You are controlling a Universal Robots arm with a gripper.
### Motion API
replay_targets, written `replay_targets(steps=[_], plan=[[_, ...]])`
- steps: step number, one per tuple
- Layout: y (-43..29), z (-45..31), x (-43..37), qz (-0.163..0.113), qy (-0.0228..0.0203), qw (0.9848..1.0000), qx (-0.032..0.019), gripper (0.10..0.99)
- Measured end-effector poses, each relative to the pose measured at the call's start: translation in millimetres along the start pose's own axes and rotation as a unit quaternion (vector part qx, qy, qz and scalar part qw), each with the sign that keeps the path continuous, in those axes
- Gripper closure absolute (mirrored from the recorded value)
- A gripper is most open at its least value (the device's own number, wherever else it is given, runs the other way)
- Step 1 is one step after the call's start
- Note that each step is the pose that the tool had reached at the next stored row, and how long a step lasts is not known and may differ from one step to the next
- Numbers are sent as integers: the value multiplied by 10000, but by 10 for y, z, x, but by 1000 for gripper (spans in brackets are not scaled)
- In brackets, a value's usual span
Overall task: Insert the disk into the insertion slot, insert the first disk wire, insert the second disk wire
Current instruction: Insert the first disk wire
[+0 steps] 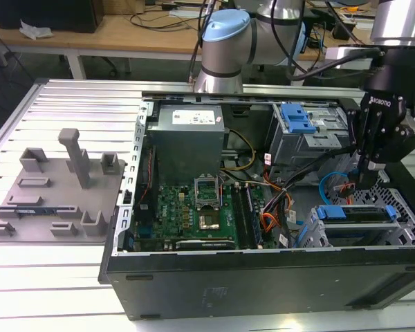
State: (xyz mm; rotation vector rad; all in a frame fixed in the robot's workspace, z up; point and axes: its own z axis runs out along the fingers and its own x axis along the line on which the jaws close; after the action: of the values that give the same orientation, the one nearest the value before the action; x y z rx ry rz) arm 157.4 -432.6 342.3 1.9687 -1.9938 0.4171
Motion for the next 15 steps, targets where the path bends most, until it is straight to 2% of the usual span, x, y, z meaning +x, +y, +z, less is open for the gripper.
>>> replay_targets(steps=[1,5,6,8,9,15], plan=[[-3,6,12,2,-93,10000,-2,922],[-8,18,41,8,-320,9995,-8,922],[-9,23,50,14,-417,9991,-12,922],[-9,29,63,21,-520,9986,-17,922],[-20,40,88,15,-554,9985,-36,922],[-108,73,162,-45,-595,9980,-187,922]])
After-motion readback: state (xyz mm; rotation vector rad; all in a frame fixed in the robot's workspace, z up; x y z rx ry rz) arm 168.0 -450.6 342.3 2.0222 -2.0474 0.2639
